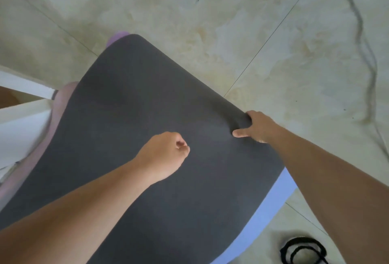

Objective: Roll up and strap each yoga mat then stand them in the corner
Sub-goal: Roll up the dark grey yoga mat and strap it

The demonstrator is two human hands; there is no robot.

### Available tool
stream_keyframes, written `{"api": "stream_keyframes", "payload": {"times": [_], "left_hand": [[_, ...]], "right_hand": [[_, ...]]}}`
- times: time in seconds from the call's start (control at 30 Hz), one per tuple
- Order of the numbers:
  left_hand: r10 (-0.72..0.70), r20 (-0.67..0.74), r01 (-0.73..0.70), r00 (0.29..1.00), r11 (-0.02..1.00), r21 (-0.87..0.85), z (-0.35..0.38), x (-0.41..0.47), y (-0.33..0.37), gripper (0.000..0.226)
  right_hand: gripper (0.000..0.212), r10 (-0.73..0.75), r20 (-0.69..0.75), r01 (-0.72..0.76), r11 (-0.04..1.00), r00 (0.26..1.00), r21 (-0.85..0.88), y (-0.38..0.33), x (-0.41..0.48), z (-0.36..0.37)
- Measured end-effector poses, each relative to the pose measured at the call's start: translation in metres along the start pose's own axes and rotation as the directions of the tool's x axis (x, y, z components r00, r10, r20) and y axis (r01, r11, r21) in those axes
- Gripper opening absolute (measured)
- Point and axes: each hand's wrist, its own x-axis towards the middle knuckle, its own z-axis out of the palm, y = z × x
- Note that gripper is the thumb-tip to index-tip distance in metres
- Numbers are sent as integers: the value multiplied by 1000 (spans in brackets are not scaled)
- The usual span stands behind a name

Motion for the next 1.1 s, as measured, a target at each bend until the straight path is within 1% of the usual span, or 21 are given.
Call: {"api": "stream_keyframes", "payload": {"times": [0.07,0.17,0.23,0.3,0.37,0.43,0.5,0.53,0.57,0.63,0.67,0.7,0.73,0.8,0.83,0.9,0.93,0.97,1.03,1.07,1.1], "left_hand": [[-5,-3,5,1000,1000,-2,4,1,-1,19],[-11,-6,11,1000,1000,27,2,-7,-1,20],[-21,-5,21,1000,999,48,-7,-17,3,21],[-13,-18,14,1000,998,67,-21,-28,12,21],[25,-57,-18,998,992,123,-39,-40,24,21],[129,-114,-99,985,966,238,-58,-52,38,23],[295,-151,-221,943,900,377,-77,-65,53,29],[379,-150,-280,913,851,445,-86,-72,61,37],[444,-128,-323,887,795,513,-96,-80,68,48],[523,-51,-368,851,662,653,-111,-91,80,77],[528,9,-374,849,589,716,-119,-95,87,92],[500,77,-375,863,530,760,-126,-99,93,106],[446,136,-374,885,504,779,-131,-99,97,118],[281,242,-358,929,512,780,-140,-102,106,131],[186,282,-337,941,540,771,-146,-110,113,130],[56,323,-284,945,631,722,-151,-112,109,115],[60,325,-284,944,650,705,-150,-114,107,106],[107,315,-310,943,629,713,-147,-120,106,100],[277,251,-364,927,512,778,-137,-130,105,91],[366,211,-371,906,452,811,-133,-134,105,85],[431,176,-368,885,416,832,-130,-138,105,78]], "right_hand": [[61,17,-95,-19,1000,995,-19,1,-2,7],[59,71,-294,-120,981,953,-153,-12,-18,2],[54,34,-398,-128,969,917,-211,-24,-40,-1],[45,-2,-464,-118,966,886,-230,-33,-65,0],[37,-55,-541,-97,964,839,-249,-40,-90,3],[35,-149,-634,-47,958,758,-282,-45,-116,11],[41,-237,-747,54,964,621,-261,-47,-140,20],[42,-278,-792,112,959,544,-260,-49,-154,23],[40,-316,-816,159,949,484,-272,-52,-169,26],[36,-374,-830,240,924,414,-296,-60,-201,32],[34,-409,-821,290,905,397,-311,-62,-215,34],[32,-441,-812,337,885,384,-321,-64,-228,37],[30,-471,-805,381,863,362,-333,-65,-240,42],[25,-495,-799,440,835,340,-330,-64,-261,48],[24,-496,-799,463,828,339,-318,-63,-276,47],[23,-510,-799,494,809,318,-319,-62,-282,57],[25,-507,-796,491,813,330,-314,-59,-285,57],[28,-496,-793,476,825,353,-303,-56,-287,55],[35,-469,-793,430,854,389,-294,-52,-291,53],[38,-466,-789,411,861,400,-301,-51,-294,51],[40,-467,-785,384,867,406,-317,-51,-296,48]]}}
